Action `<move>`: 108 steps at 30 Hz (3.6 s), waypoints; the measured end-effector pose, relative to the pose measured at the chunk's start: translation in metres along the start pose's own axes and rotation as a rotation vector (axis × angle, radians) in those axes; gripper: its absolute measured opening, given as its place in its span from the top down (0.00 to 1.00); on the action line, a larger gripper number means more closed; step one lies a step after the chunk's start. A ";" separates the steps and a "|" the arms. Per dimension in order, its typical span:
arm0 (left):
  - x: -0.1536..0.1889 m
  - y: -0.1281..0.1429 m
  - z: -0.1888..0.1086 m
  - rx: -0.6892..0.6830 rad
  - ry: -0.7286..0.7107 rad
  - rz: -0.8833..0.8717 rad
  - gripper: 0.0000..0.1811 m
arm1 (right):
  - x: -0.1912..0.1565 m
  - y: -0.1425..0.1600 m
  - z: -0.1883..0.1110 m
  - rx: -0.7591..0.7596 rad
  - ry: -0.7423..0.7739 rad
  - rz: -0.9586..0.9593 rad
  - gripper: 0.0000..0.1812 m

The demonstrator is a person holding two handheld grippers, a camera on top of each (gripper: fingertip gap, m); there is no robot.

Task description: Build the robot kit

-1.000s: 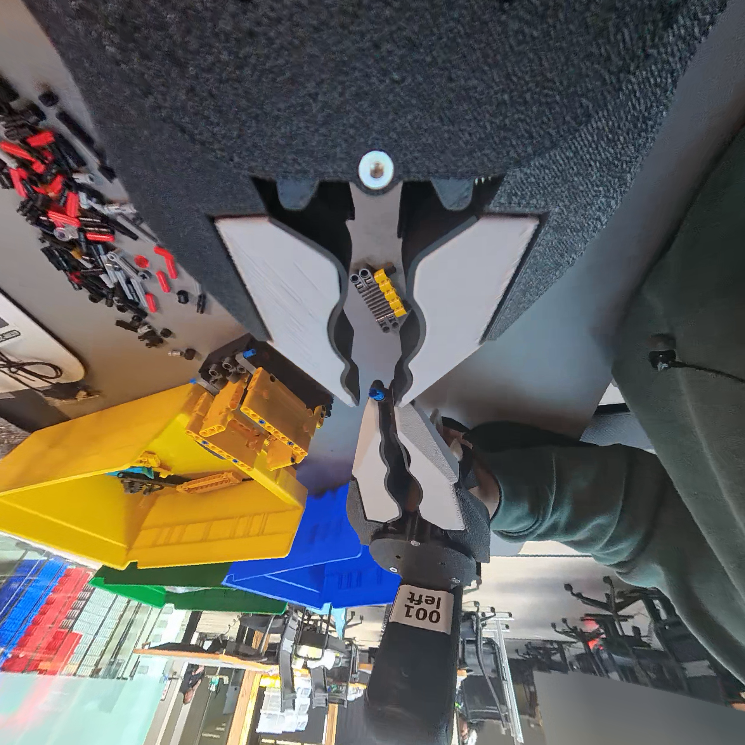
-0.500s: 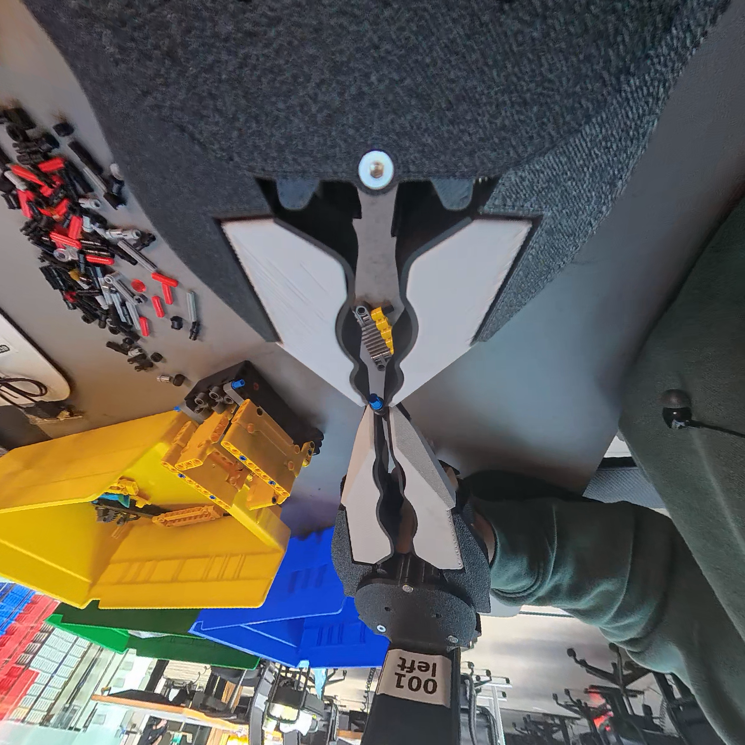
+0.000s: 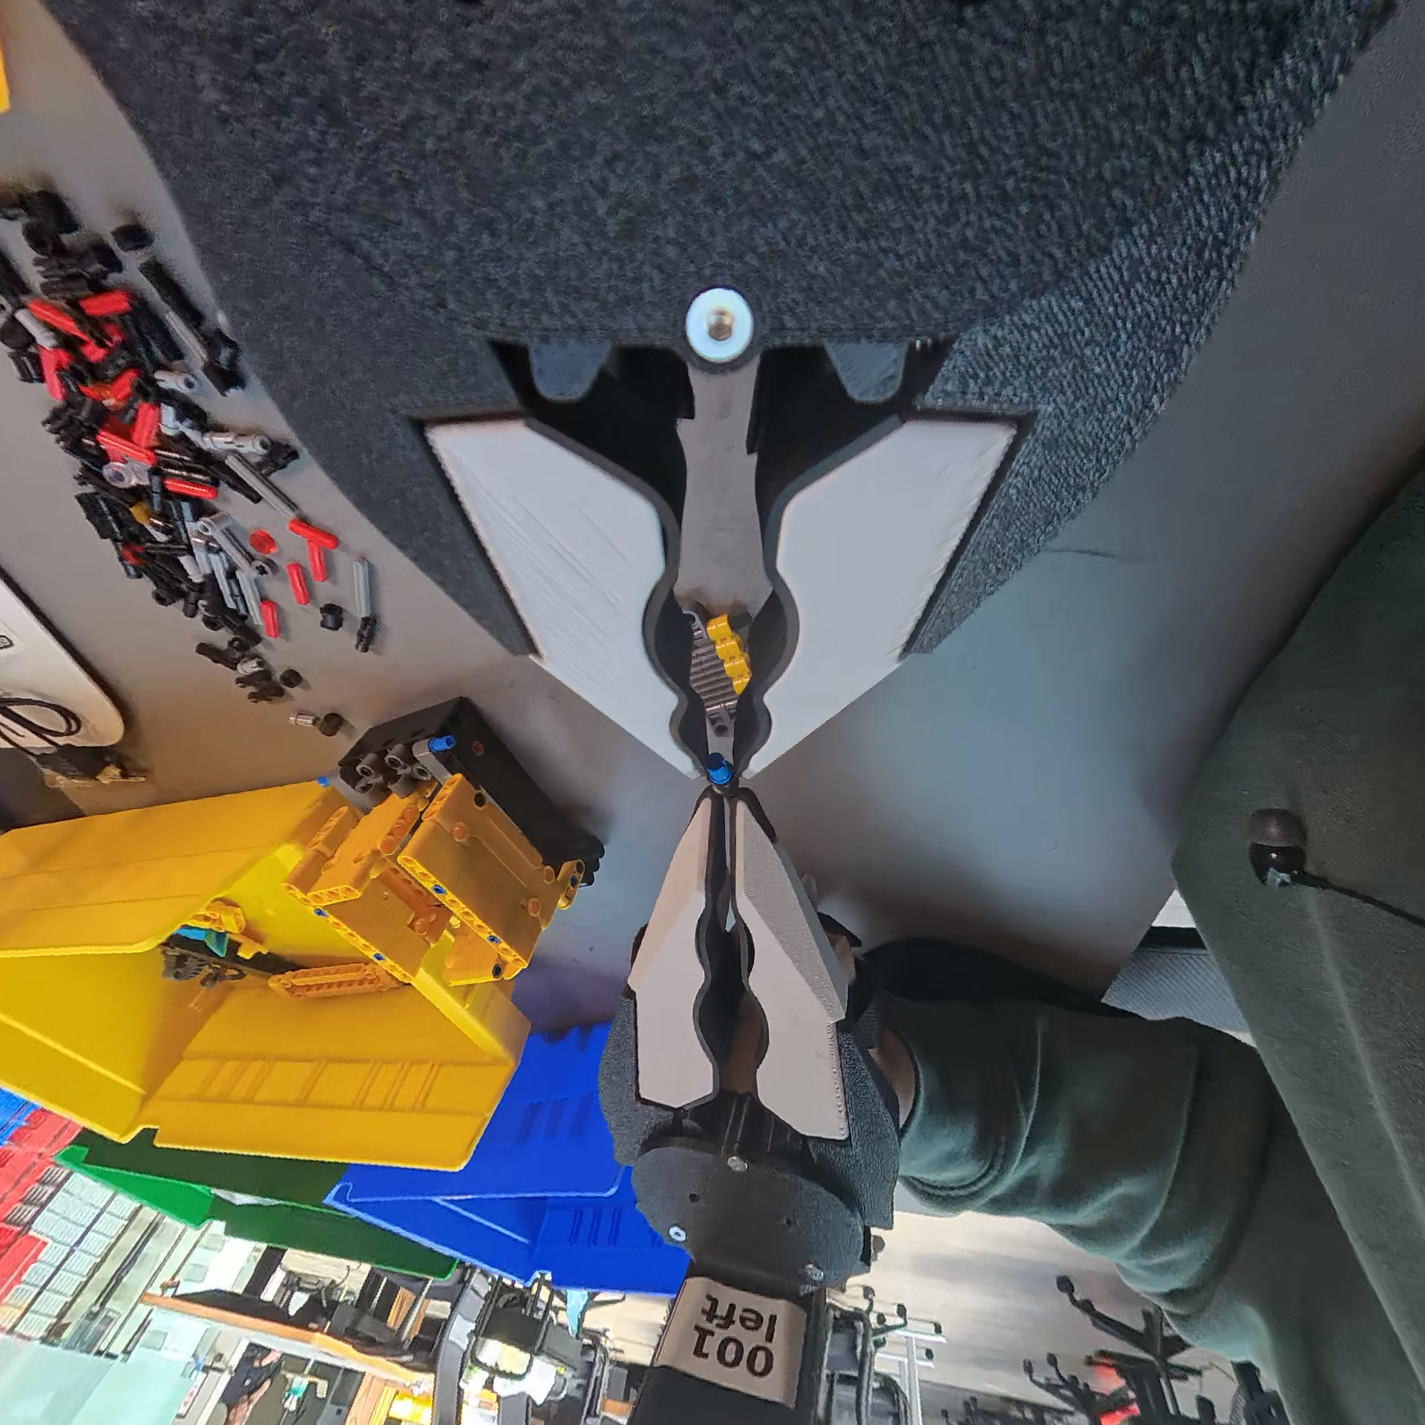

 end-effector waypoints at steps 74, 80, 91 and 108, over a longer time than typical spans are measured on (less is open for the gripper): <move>0.024 0.043 0.040 -0.415 0.047 0.155 0.95 | -0.036 0.033 0.030 -0.500 -0.079 -0.125 0.96; 0.021 0.044 0.041 -0.427 0.019 0.152 0.98 | -0.035 0.035 0.030 -0.500 -0.073 -0.116 0.94; 0.016 0.046 0.038 -0.430 0.004 0.130 0.98 | 0.030 0.080 -0.069 -0.589 0.161 0.197 0.90; 0.002 0.011 0.016 -0.111 0.052 -0.104 0.91 | 0.014 0.035 -0.033 -0.294 0.132 -0.002 0.98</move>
Point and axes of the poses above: each gripper's, where its closed fingertips meet, z out along the fingers, y out of its underside, x = y × z across the jaws, the point moved 5 cm from there along -z, back along the fingers, and after that the axes turned 11 degrees about -x, right-handed, at the moved point
